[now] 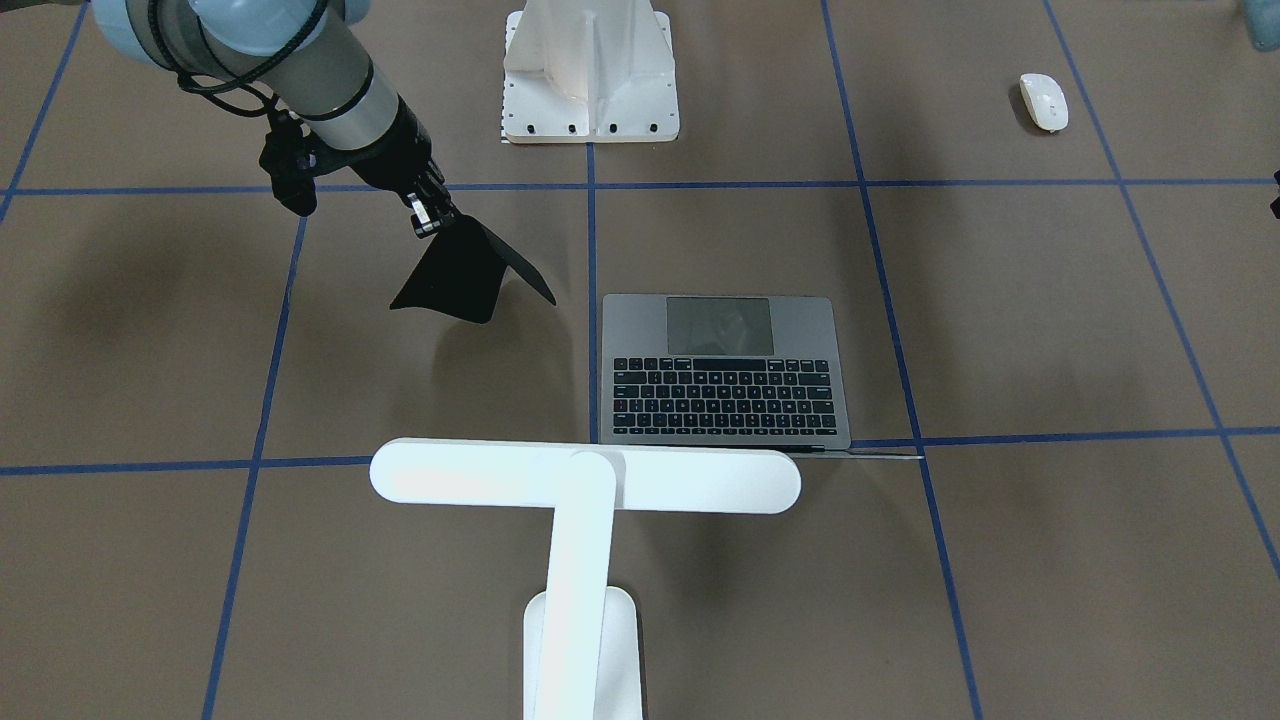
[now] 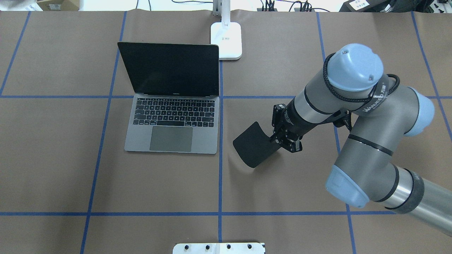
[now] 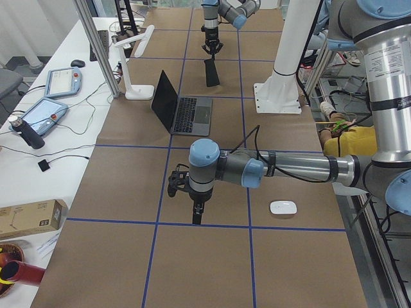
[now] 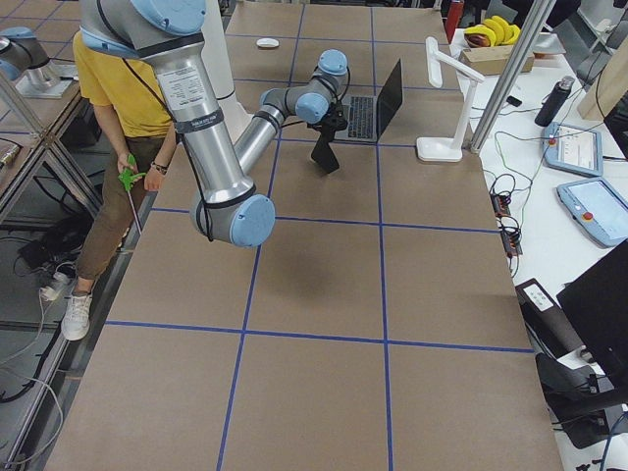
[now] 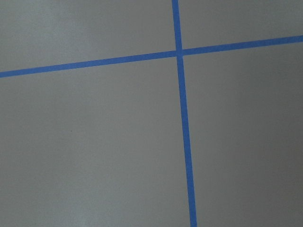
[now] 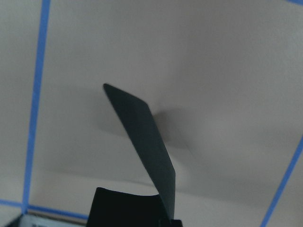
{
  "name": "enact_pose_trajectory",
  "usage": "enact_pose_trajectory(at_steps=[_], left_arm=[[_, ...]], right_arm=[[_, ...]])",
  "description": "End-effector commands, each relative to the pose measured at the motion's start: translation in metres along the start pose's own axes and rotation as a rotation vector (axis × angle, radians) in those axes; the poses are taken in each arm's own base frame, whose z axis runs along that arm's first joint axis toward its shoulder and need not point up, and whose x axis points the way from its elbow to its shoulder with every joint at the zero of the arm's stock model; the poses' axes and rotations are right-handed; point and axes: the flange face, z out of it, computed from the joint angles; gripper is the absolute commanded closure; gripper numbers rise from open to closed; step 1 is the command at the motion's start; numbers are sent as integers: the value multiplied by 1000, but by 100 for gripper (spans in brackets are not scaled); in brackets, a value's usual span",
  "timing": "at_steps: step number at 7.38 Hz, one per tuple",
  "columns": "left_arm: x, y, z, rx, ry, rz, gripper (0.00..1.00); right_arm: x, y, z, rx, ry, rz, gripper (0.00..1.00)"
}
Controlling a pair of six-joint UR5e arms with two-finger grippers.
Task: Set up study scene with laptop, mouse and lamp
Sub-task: 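Carry the black mouse pad with the right gripper toward the laptop, then lower the mouse pad flat beside the laptop's keyboard side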
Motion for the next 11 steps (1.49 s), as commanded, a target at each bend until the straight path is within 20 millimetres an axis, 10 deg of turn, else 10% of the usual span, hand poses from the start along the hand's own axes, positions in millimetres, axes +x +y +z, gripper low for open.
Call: enact_pose_trajectory(at_steps=[1, 6, 11], left_arm=[[1, -1, -1, 2, 0, -5, 0], [0, 0, 1, -2, 1, -8, 0], [0, 0, 1, -2, 1, -8, 0]], right_arm=[[-29, 5, 35, 98, -51, 15, 96], [-129, 36, 66, 218, -167, 46, 96], [-156, 39, 103, 218, -193, 97, 94]])
